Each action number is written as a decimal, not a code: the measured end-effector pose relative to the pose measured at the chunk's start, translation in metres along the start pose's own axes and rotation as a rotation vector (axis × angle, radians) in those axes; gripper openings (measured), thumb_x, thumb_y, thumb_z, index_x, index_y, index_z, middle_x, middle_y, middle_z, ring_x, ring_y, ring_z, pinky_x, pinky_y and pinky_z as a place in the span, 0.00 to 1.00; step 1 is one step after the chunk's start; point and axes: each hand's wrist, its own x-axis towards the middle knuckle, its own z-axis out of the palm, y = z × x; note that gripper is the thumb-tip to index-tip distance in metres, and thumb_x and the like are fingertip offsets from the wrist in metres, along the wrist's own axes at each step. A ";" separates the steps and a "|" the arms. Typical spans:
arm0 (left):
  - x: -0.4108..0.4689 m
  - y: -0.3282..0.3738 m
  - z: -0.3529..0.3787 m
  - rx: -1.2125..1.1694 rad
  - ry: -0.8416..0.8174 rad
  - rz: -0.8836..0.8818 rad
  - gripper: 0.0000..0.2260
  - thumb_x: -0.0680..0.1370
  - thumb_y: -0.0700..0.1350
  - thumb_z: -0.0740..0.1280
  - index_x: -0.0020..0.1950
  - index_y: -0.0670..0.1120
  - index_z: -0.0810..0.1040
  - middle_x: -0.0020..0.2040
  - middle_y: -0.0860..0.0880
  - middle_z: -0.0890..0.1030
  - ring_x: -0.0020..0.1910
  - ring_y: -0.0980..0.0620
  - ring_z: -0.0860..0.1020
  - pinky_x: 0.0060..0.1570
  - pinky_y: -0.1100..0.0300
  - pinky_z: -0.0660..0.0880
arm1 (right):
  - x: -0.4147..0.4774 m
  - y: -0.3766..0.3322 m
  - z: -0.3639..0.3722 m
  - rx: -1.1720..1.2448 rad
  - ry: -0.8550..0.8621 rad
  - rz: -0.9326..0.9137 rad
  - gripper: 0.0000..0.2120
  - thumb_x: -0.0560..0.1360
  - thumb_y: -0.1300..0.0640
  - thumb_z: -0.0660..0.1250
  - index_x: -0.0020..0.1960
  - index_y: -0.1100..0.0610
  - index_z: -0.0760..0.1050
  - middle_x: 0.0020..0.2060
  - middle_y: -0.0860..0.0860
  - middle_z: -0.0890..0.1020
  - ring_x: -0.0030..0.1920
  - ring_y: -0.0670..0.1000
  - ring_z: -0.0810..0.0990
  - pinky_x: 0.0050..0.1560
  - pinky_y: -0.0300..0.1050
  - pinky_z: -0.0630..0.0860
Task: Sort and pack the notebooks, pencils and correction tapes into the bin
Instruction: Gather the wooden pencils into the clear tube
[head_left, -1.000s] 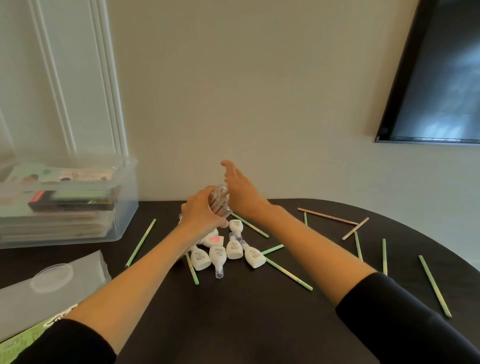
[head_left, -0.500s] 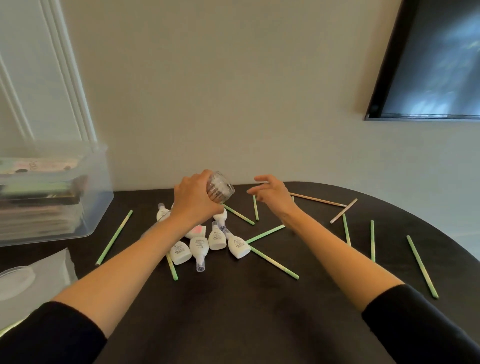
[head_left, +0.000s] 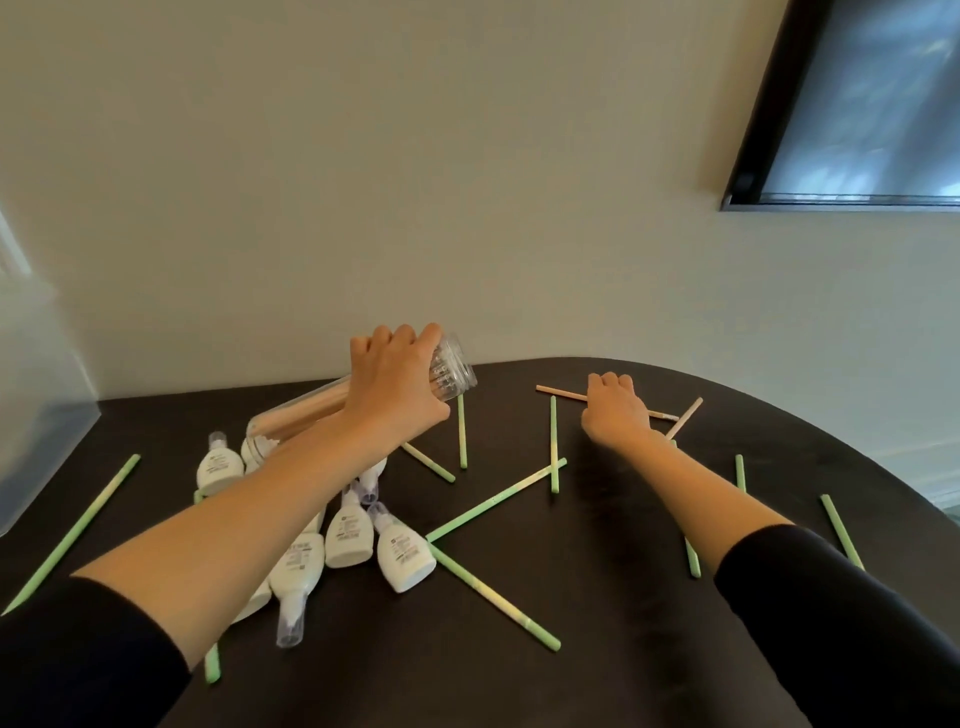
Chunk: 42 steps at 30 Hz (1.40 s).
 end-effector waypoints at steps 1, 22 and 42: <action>0.007 0.001 0.007 0.001 -0.005 0.006 0.26 0.66 0.52 0.72 0.60 0.49 0.66 0.53 0.48 0.74 0.53 0.47 0.69 0.46 0.57 0.53 | 0.010 0.004 0.002 -0.055 -0.015 0.023 0.21 0.77 0.61 0.59 0.69 0.63 0.61 0.67 0.58 0.66 0.68 0.58 0.61 0.63 0.51 0.67; 0.010 0.014 0.019 -0.011 -0.035 0.069 0.28 0.67 0.53 0.71 0.63 0.49 0.66 0.55 0.47 0.74 0.54 0.48 0.70 0.50 0.56 0.60 | 0.035 0.029 -0.027 0.713 0.278 0.423 0.15 0.78 0.61 0.57 0.62 0.67 0.66 0.58 0.65 0.75 0.58 0.64 0.75 0.57 0.55 0.73; -0.012 0.012 0.017 -0.004 -0.063 0.086 0.31 0.66 0.54 0.71 0.66 0.48 0.65 0.56 0.47 0.74 0.55 0.47 0.70 0.52 0.56 0.59 | 0.000 0.062 -0.001 0.537 0.035 0.598 0.17 0.75 0.61 0.64 0.63 0.65 0.69 0.57 0.60 0.77 0.55 0.58 0.78 0.48 0.46 0.75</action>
